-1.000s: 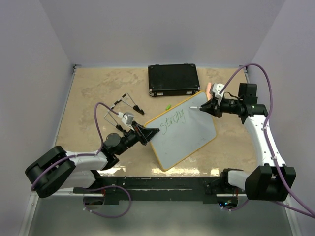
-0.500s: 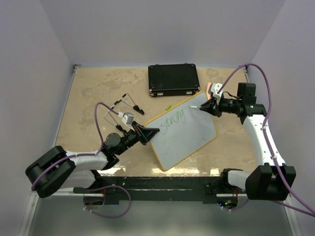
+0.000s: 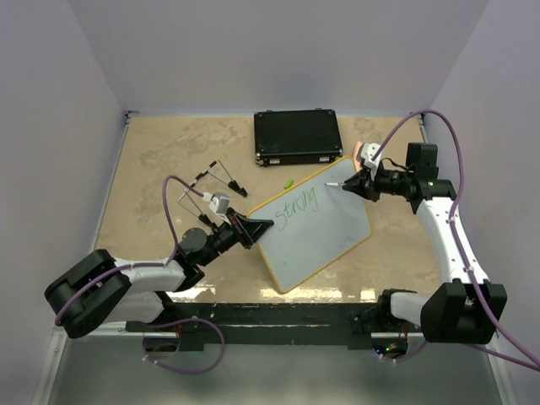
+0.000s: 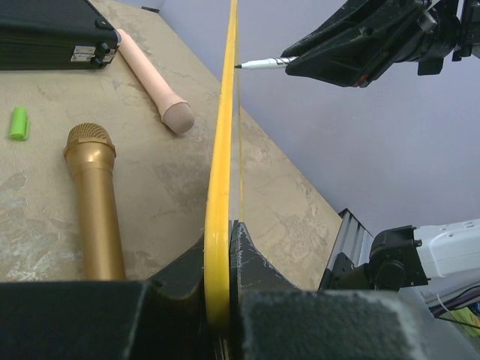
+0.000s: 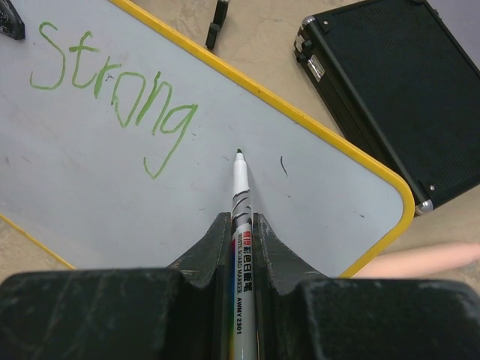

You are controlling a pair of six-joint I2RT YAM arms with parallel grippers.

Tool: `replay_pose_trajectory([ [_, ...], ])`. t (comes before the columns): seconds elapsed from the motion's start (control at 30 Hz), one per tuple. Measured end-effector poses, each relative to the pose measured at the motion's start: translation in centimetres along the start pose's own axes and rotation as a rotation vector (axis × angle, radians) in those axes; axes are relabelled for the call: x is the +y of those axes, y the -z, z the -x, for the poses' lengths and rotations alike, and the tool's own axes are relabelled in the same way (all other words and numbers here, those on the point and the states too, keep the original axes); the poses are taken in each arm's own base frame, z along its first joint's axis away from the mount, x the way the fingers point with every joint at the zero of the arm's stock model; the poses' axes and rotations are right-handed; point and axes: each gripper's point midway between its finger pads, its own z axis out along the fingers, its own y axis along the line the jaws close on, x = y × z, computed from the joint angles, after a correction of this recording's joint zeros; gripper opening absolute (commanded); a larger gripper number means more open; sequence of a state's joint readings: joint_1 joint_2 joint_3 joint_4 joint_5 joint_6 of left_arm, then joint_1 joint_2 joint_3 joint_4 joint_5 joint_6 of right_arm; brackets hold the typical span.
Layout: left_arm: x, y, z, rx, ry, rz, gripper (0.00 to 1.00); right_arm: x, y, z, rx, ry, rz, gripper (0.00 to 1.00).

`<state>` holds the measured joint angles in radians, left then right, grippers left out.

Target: Write a sentence on the whiteboard

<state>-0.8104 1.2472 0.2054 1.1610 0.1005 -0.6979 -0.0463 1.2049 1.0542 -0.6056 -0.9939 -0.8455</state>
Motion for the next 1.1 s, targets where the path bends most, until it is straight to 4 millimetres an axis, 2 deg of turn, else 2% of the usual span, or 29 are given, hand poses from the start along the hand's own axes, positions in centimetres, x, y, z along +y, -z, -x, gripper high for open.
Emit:
replay_pose_trajectory([
  [0.3, 0.2, -0.1, -0.1, 0.001, 0.013, 0.005, 0.00, 0.2, -0.5, -0.2, -0.010, -0.009, 0.026, 0.00],
  [0.8, 0.4, -0.1, -0.3, 0.005, 0.025, 0.014, 0.00, 1.8, -1.0, -2.0, 0.031, -0.053, 0.108, 0.00],
  [1.1, 0.4, -0.1, -0.3, 0.005, 0.024, 0.012, 0.00, 1.1, -0.5, -1.5, 0.051, -0.046, 0.044, 0.00],
])
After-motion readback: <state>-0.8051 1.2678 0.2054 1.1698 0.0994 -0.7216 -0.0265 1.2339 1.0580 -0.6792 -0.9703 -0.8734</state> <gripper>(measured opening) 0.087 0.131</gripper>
